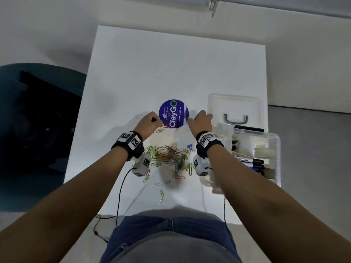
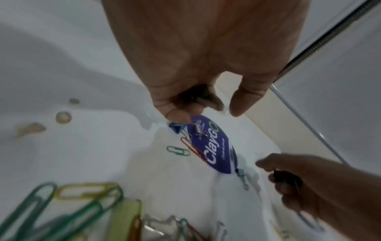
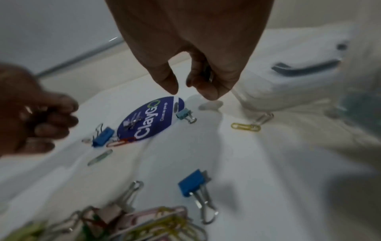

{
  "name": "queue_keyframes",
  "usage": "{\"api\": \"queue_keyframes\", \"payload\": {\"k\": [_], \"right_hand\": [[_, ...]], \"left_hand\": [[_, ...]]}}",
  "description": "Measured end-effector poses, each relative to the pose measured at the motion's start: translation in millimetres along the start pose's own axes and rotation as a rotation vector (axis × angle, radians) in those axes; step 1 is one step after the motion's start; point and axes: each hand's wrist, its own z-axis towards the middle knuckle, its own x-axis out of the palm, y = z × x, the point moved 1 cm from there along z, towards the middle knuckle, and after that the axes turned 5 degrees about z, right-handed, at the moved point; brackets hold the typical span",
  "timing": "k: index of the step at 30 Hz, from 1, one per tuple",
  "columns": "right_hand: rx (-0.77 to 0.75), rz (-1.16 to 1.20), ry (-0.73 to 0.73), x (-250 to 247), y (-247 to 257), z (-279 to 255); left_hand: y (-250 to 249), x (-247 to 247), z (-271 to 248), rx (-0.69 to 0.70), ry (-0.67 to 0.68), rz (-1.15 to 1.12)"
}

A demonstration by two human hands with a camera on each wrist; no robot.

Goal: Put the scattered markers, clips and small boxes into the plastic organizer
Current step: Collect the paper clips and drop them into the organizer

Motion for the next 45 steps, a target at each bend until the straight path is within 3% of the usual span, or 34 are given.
{"api": "queue_keyframes", "payload": {"k": [3,10,15,18,22,26,30,36,41,45], "right_hand": [[-0.044,-0.053,0.066,10.3,7.3,2.0],[-0.085,-0.243,0.165,25.0,2.3,-8.8],[0.001,0.079,0.121,11.6,3.2,-29.0],[-0.003,0.308,0.145,-7.7,9.2,-53.1],[-0.048,0.526,0.18,-46.8,4.5,-77.9],[-0.064,0.652,0.091,-98.0,-24.5,-85.6],[-0.04,0.629,-0.066,-143.5,-60.4,-90.1],[0.044,0.439,-0.138,-160.4,-98.1,-79.4],[0.054,0.421,-0.069,-163.7,-101.0,-81.2],[0.014,0.333,-0.087,-165.1,-88.9,-97.0]], "left_hand": [[-0.8,-2.2,8.7,-0.032,-0.121,0.236],[12.0,6.9,18.1,0.035,-0.088,0.653],[9.2,7.2,9.4,0.046,-0.129,0.608],[-7.9,9.7,-6.3,0.054,-0.132,0.416],[-49.6,33.9,-43.9,0.187,-0.088,0.253],[-96.6,81.3,-74.5,0.344,0.043,0.202],[-140.5,132.9,-83.5,0.469,0.086,0.293],[-175.3,186.9,-80.3,0.465,0.107,0.477],[-175.4,192.4,-77.6,0.489,0.226,0.522],[-162.2,170.1,-74.7,0.511,0.202,0.396]]}}
